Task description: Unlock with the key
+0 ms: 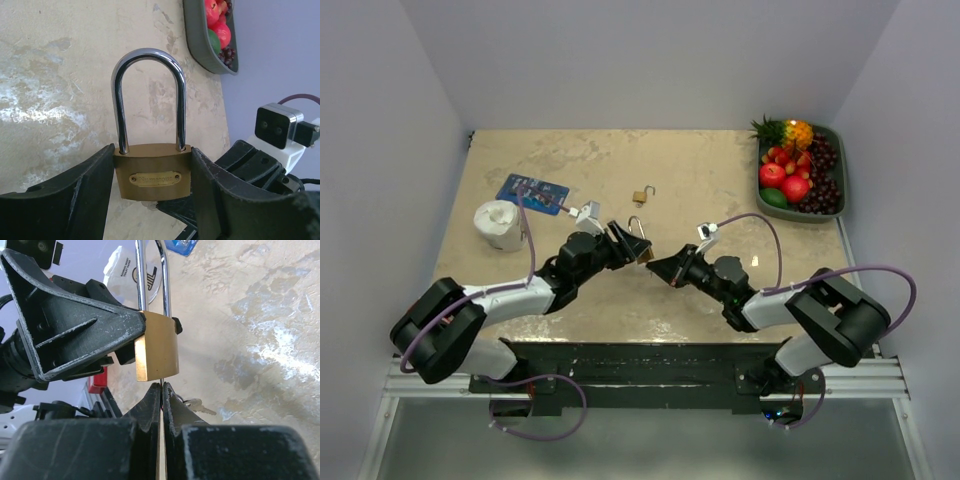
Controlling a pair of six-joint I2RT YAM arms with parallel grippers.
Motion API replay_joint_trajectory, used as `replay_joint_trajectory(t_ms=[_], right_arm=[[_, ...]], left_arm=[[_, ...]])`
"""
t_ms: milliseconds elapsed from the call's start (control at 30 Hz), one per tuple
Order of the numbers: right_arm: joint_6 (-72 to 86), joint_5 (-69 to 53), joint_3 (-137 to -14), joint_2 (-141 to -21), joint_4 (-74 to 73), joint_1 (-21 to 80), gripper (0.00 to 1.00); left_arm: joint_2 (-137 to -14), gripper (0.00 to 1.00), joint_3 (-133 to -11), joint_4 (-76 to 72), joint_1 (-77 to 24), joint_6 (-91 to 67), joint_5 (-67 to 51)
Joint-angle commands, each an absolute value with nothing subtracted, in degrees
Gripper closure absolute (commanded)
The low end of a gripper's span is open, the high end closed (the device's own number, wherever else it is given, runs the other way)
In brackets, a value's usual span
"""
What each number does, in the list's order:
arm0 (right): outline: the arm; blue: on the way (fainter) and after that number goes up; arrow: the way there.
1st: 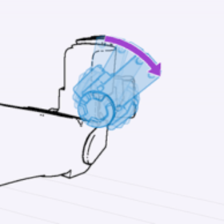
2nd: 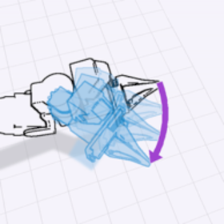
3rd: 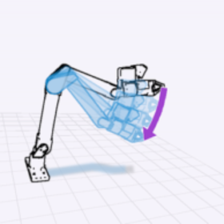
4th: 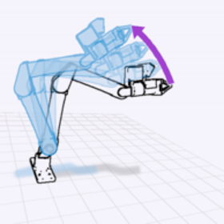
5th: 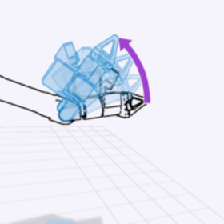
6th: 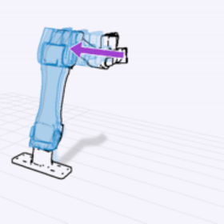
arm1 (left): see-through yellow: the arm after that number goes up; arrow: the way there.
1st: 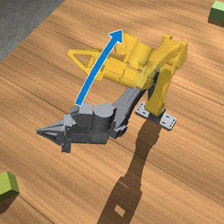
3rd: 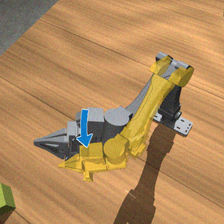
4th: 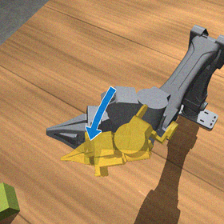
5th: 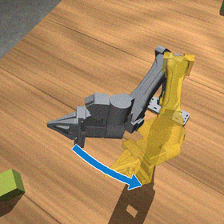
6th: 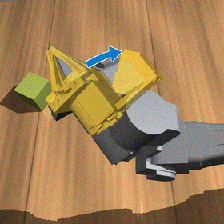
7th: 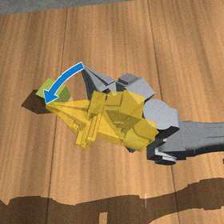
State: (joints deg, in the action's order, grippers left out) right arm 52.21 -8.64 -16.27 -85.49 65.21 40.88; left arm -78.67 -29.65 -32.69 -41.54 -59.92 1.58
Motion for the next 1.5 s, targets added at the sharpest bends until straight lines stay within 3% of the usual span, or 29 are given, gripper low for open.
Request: replay_joint_trajectory(t_ms=[0, 1467], right_arm=[[54.67, -3.87, -16.88, -82.8, 71.89, 37.88, 1.0], [61.7, -7.91, -14.85, -79.45, 77.87, 34.28, 1.0]], left_arm=[[-74.97, 1.0, -29.0, -41.83, -43.42, -58.01, -11.42], [-69.61, 1.0, -27.07, -49.66, -43.51, -50.63, -26.28]])
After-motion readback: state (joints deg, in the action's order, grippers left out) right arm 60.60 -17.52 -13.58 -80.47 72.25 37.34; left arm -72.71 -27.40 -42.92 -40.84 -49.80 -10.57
